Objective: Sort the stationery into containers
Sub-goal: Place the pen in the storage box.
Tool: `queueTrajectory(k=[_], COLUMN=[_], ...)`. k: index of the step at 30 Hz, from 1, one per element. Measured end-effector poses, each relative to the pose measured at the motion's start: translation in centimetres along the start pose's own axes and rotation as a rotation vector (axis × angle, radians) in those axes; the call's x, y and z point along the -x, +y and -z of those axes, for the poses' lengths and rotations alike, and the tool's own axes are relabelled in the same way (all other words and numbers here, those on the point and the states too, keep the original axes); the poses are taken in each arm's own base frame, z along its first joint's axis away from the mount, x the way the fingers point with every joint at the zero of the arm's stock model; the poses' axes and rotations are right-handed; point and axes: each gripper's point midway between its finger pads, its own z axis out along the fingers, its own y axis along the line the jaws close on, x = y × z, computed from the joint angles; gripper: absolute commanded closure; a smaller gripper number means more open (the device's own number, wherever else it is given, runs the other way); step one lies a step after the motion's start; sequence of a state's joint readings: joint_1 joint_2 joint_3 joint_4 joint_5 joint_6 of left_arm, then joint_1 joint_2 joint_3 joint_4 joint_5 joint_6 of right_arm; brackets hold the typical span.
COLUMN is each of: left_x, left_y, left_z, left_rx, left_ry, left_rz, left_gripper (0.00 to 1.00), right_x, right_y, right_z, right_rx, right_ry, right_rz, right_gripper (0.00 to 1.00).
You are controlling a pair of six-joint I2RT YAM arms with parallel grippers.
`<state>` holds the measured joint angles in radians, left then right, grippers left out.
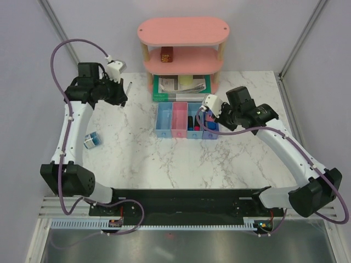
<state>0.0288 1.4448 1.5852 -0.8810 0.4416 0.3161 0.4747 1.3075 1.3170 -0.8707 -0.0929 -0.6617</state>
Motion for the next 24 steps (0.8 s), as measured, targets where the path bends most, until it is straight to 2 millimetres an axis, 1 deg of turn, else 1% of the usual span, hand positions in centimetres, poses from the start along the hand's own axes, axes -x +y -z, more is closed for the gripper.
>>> queueTrajectory(k=[4,5,7,8,12,15,19,24], left_x=[1.5,1.7,1.9,2.0,2.2,1.9,1.6,1.4], left_y=[-3.0,-3.9,-4.9,-5.6,-7.2,-8.3,-10.2,-12.7], left_z=[-2.8,-3.7,-5.4,-6.6,-10.7,-13.2,-15.3,-17.1], left_rx=[-0.064,-0.081,-0.106,-0.12,-0.169,-0.221,-0.326,-0.441], left_ry=[0.024,0.036,0.055,0.072,0.12,0.151,0.173,0.183], left_rz=[-0.037,-0.049,-0.062,-0.067,-0.043,0.007,0.085,0.172], left_gripper=[0.98,0.98,0.98,0.98,0.98,0.98,0.98,0.98], right_x=[-0.2,-0.3,-0.4,-0.5,-0.7,-0.9,-0.6,-0.1], right_y=[0.1,0.1,0.0,-0.1,-0.8,-1.6,-2.5,-3.4], right_z=[-0.9,-1.1,-1.4,-1.5,-2.1,-2.5,-2.8,-3.1], right_rx=[0.022,0.024,0.028,0.029,0.028,0.021,0.004,0.009], right_ry=[0.011,0.015,0.016,0.016,0.008,-0.009,-0.05,-0.111], right_rz=[-0.018,-0.022,-0.03,-0.038,-0.091,-0.149,-0.224,-0.32], right_gripper=[0.82,0.82,0.83,0.83,0.83,0.83,0.83,0.83])
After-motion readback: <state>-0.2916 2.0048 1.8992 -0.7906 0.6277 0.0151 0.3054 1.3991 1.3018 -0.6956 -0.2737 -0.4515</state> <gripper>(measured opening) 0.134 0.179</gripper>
